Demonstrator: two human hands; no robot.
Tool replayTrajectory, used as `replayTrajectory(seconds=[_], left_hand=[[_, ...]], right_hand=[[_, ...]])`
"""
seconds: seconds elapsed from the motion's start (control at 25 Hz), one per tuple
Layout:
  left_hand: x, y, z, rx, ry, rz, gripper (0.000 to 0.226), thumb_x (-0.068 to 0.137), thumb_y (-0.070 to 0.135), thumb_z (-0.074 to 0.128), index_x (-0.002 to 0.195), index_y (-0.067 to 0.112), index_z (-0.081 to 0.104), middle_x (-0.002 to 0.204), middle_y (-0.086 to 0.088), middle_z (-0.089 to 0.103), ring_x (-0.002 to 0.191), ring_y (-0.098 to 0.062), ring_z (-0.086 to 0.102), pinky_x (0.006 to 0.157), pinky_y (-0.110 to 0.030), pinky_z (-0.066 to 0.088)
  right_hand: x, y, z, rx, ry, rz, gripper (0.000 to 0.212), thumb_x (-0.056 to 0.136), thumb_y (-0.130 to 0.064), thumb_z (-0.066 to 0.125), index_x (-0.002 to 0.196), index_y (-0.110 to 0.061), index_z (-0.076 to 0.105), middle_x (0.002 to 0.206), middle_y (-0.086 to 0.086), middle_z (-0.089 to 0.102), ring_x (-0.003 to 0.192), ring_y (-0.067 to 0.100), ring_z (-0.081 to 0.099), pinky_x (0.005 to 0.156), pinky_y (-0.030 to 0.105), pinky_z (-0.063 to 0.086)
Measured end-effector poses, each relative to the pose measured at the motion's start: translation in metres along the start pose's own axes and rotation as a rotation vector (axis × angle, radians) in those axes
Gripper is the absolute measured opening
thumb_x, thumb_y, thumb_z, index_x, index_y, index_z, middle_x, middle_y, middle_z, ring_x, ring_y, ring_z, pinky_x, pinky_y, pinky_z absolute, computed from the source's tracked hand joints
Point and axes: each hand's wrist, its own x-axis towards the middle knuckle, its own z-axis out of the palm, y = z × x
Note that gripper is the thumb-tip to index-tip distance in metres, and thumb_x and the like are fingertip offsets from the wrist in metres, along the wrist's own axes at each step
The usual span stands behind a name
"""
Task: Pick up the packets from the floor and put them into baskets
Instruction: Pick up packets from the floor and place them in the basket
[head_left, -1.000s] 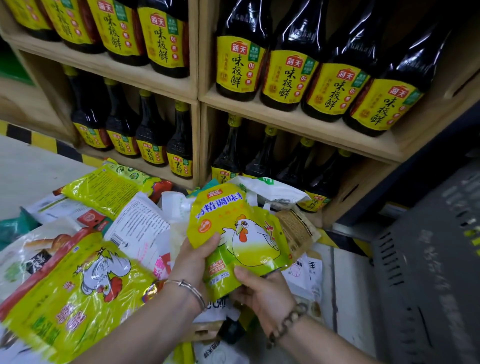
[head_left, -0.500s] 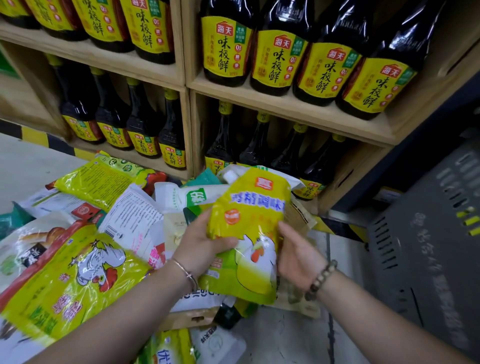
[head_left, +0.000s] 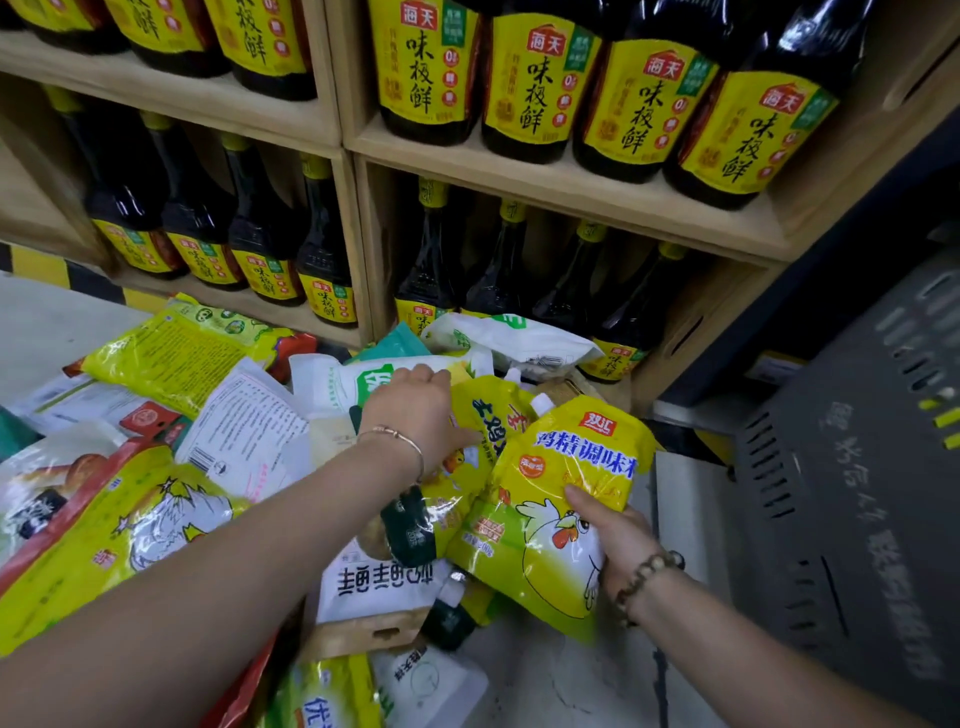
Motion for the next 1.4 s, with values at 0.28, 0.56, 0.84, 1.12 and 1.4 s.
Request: replayTrajectory(seconds=[0.28,0.56,0.84,1.12,1.4], left_hand=[[0.023,0.02,0.022,0.264,-0.082,-0.017,0.093,0.056,0.08,0.062,0.116,0.011,0.044,0.113,-0.007,0.056,0.109,-0.026,0.053,0.09,-0.038,0.038],[-0.007,0.019,0.034,-0.077,0.098,0.052,0.045,0.084,0.052,0.059,0.102,0.012,0.047,0.099,-0.01,0.061,0.095,-0.031,0.057,0.063,-0.034,0.038],[-0.033,0.011,-0.011,-0.737,0.301,-0.075,0.036,0.083,0.036,0.067,0.1,0.007,0.052,0.086,-0.011,0.061,0.086,-0.033,0.058,0.067,-0.038,0.044],[-0.053,-0.009,-0.069,-1.155,0.594,-0.15,0.023,0.083,0.02,0.068,0.101,0.006,0.062,0.088,0.0,0.061,0.08,-0.02,0.055,0.068,-0.025,0.039],[-0.077,-0.004,-0.117,-1.379,0.696,-0.046,0.02,0.083,0.009,0.067,0.1,0.015,0.059,0.08,0.016,0.059,0.064,0.01,0.056,0.055,-0.001,0.039]], right_hand=[[0.0,0.007,-0.01,-0.04,0.08,0.019,0.026,0.079,-0.023,0.073,0.099,-0.006,0.068,0.097,0.018,0.071,0.09,0.036,0.067,0.088,0.053,0.05],[-0.026,-0.013,-0.037,-0.059,0.078,-0.217,0.016,0.082,-0.006,0.066,0.095,-0.012,0.061,0.095,0.015,0.071,0.083,0.031,0.069,0.079,0.049,0.055],[-0.065,-0.051,-0.026,0.061,0.076,-0.413,0.027,0.083,-0.002,0.062,0.108,-0.014,0.062,0.105,0.014,0.069,0.091,0.032,0.068,0.081,0.049,0.053],[-0.097,-0.114,0.001,0.2,0.045,-0.583,0.026,0.08,-0.001,0.06,0.099,-0.017,0.065,0.101,0.014,0.071,0.091,0.036,0.067,0.085,0.055,0.051],[-0.125,-0.168,0.032,0.171,0.001,-0.754,0.023,0.084,-0.016,0.065,0.106,-0.012,0.063,0.097,0.012,0.072,0.085,0.031,0.07,0.072,0.045,0.057]])
